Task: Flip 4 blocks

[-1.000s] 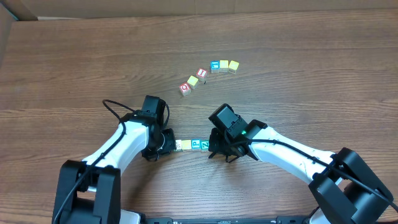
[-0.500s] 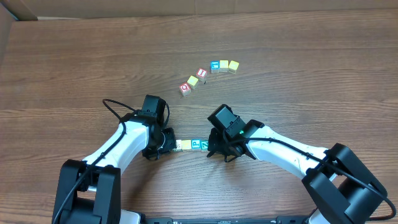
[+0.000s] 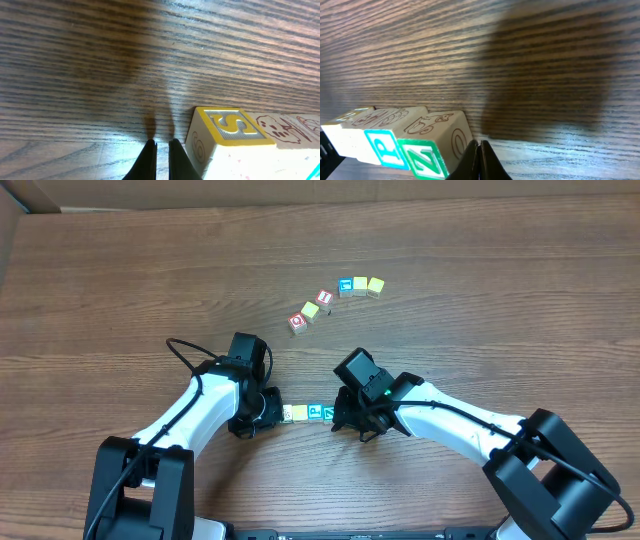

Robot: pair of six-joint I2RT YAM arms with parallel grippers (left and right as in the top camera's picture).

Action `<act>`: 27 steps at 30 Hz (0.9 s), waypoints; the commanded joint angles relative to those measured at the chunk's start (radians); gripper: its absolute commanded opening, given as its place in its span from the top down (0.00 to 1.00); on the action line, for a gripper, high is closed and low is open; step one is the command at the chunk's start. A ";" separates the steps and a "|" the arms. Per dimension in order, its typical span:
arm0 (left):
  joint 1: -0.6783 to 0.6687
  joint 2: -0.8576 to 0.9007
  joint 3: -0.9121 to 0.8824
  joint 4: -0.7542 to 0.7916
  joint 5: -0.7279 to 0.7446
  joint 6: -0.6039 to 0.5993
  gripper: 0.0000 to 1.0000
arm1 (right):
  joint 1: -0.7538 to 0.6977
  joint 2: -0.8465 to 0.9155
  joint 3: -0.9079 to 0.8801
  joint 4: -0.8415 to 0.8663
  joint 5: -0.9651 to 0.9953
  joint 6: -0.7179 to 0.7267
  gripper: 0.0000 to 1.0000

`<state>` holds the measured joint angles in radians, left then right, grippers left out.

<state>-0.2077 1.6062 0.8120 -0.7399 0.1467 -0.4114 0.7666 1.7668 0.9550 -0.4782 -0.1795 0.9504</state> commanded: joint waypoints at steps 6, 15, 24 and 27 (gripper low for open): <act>-0.002 0.009 0.023 0.001 0.016 0.058 0.96 | 0.002 0.012 -0.007 0.025 -0.006 0.019 0.96; -0.002 0.009 0.064 -0.023 0.020 0.076 0.96 | 0.002 0.012 -0.007 0.031 -0.005 0.026 0.96; -0.003 0.009 0.064 -0.045 0.020 0.075 0.96 | 0.002 0.012 -0.007 0.043 -0.008 0.027 0.96; -0.003 0.009 0.064 -0.041 0.020 0.076 0.96 | 0.002 0.012 -0.007 0.043 -0.026 0.027 0.96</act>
<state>-0.2077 1.6066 0.8574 -0.7830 0.1505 -0.3618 0.7662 1.7721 0.9550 -0.4393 -0.1837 0.9684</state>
